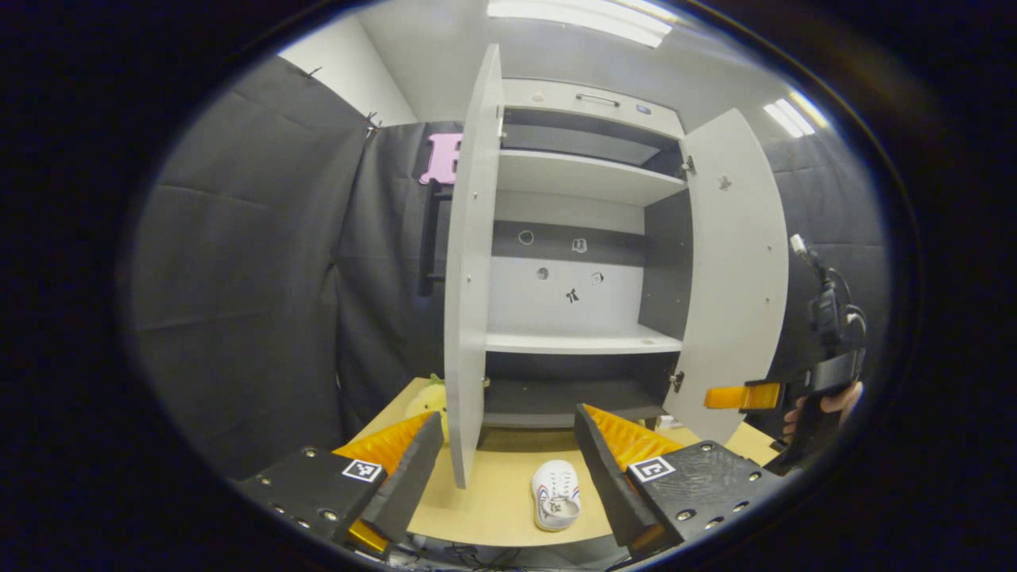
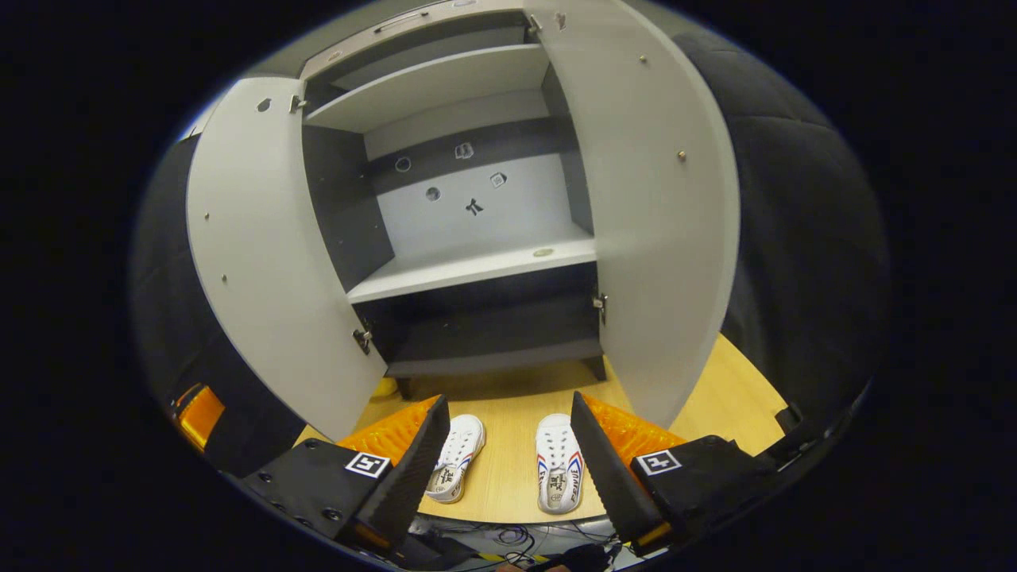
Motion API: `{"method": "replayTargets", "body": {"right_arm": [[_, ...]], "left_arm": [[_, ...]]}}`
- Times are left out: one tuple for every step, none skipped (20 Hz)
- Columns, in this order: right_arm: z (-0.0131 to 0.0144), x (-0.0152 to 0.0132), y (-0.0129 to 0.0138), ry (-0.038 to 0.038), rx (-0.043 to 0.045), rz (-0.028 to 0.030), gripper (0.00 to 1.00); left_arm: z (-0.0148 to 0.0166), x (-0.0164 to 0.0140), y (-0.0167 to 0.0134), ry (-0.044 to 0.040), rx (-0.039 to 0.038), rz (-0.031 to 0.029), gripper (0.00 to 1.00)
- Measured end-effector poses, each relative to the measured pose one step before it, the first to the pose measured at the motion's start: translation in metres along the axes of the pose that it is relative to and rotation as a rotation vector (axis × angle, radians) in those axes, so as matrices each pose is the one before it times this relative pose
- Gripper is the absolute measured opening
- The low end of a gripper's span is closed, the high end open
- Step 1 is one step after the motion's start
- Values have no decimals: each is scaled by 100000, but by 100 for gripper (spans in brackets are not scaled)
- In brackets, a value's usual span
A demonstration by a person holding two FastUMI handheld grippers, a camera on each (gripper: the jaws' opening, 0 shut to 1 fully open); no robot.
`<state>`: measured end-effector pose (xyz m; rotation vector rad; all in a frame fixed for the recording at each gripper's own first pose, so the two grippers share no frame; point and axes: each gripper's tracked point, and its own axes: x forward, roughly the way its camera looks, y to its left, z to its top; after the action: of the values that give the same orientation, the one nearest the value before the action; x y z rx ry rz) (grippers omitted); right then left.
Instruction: Grab one shoe with the right hand and put it into the shoe cabinet, grab the other shoe with the left hand and put it into the shoe cabinet; then close the right door with the right hand and the left door with the left hand.
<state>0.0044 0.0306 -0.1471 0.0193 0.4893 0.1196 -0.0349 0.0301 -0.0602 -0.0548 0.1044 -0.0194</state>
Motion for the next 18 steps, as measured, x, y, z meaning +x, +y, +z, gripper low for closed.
{"method": "replayTargets", "body": {"right_arm": [[-931, 1184, -124, 2301, -1851, 1556, 97], [-862, 1317, -401, 3004, -922, -14, 96], [-926, 1294, -470, 2992, 135, -745, 96], [-894, 1307, -350, 2900, 961, -988, 96], [-1067, 1253, -196, 3557, 572, -501, 92], [-1000, 1408, -228, 3026, 63, -356, 96], [-1048, 1575, -197, 3028, 154, -244, 97], [-888, 1626, -248, 2940, -49, -30, 97], [-840, 1549, -273, 2819, -161, -343, 96], [-677, 1422, -411, 2958, -60, -1292, 97], [-751, 996, -133, 2817, 500, -792, 97], [-256, 958, 4, 1968, 1353, -200, 97], [-288, 866, -75, 1353, 980, -255, 97], [-273, 616, -53, 1072, 609, -347, 97], [-516, 447, -143, 1402, 747, -810, 93], [-341, 426, 0, 1309, 841, -159, 93], [-449, 367, 42, 1484, 299, 69, 97], [-375, 270, -172, 1420, -631, -772, 93]], "left_arm": [[80, -189, 228, 427, -1795, 271, 94], [199, 6, 156, 306, -1799, -445, 94], [85, -12, 166, 200, -886, -736, 94], [82, -30, 125, 145, 436, -810, 96], [-99, 70, 139, 342, 1507, -648, 95], [-124, 155, 120, 1042, 1445, -600, 96], [-364, 89, -19, 1563, -164, -940, 94], [-353, 40, -234, 1397, -1779, -1540, 94], [-261, -9, -275, 1099, -2326, -1809, 94], [-426, 170, -232, 1162, -1790, -1324, 94], [-439, 106, -45, 1262, -764, -96, 94], [-513, 131, -35, 1260, -351, 238, 96], [-600, -16, -97, 1431, -235, -125, 96], [-471, 26, -66, 1236, -155, -128, 94], [-368, 96, -5, 1017, -2, 185, 97], [-314, 132, 95, 896, -16, 319, 95], [-309, -4, -14, 704, -41, 341, 96], [-269, 95, 130, 599, -117, 555, 94]]}}
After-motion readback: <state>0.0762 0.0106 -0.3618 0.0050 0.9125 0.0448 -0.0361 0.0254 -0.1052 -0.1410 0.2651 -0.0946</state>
